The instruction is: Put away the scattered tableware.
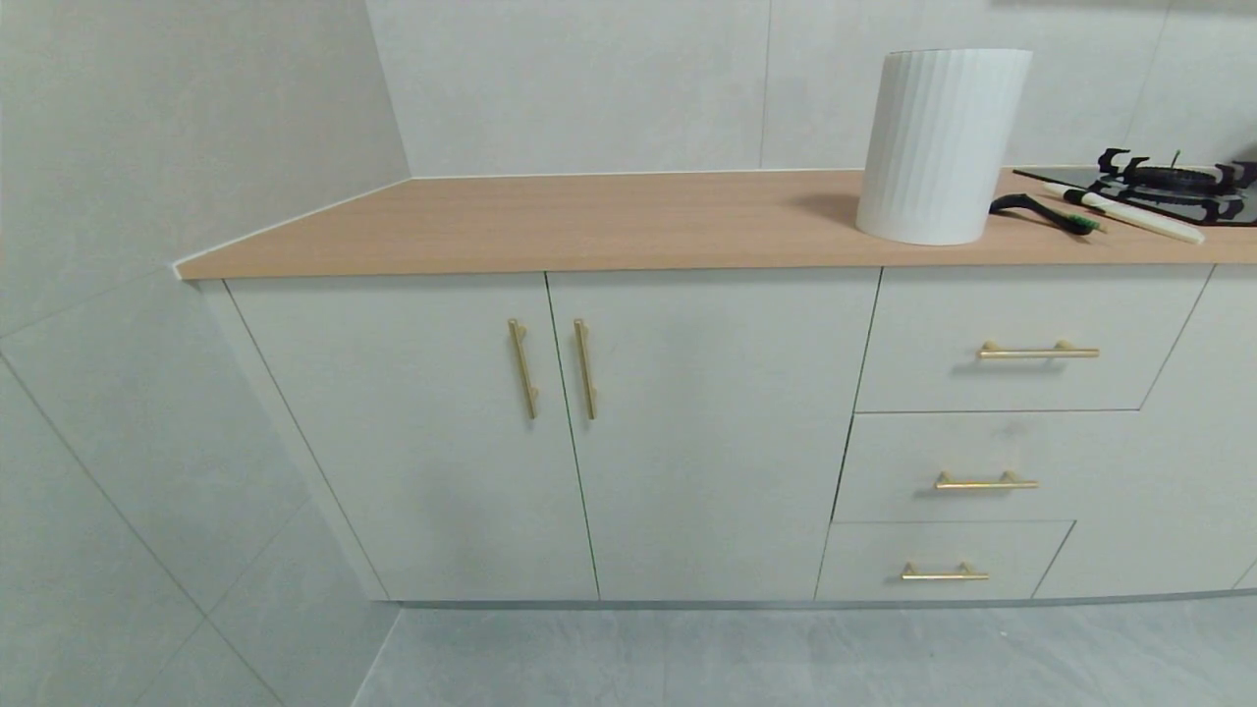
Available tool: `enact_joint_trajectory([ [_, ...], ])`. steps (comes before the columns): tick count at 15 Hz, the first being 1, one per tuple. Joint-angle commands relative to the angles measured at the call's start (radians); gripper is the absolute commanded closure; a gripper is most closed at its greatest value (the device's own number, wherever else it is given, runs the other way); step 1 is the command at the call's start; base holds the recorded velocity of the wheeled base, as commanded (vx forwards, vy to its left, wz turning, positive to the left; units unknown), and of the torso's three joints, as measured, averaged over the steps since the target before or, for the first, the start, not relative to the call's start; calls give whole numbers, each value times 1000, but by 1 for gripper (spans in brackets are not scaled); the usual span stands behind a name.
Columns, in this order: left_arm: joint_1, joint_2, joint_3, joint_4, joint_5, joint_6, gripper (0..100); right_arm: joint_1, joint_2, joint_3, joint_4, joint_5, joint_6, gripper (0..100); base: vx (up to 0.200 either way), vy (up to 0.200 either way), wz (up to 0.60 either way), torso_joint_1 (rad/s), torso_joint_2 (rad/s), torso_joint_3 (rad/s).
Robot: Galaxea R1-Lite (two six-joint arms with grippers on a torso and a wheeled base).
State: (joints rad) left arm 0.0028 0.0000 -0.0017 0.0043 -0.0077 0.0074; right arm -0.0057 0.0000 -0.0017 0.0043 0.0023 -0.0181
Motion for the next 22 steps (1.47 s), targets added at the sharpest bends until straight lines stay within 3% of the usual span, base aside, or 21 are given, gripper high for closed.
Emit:
enact_joint_trajectory([
  [1, 0, 0, 0, 0, 0, -1, 0, 0, 2, 0, 0, 1, 0, 0, 0, -200, 0, 7, 2, 7],
  [13, 0, 0, 0, 0, 0, -4, 0, 0, 2, 0, 0, 1, 15, 0, 0, -200, 0, 5, 2, 3],
  [19, 0, 0, 0, 0, 0, -4, 0, 0, 2, 0, 0, 1, 15, 0, 0, 0, 0, 0, 0, 0],
  [22, 0, 0, 0, 0, 0, -3, 0, 0, 2, 0, 0, 1, 13, 0, 200, 0, 0, 1, 4, 4],
])
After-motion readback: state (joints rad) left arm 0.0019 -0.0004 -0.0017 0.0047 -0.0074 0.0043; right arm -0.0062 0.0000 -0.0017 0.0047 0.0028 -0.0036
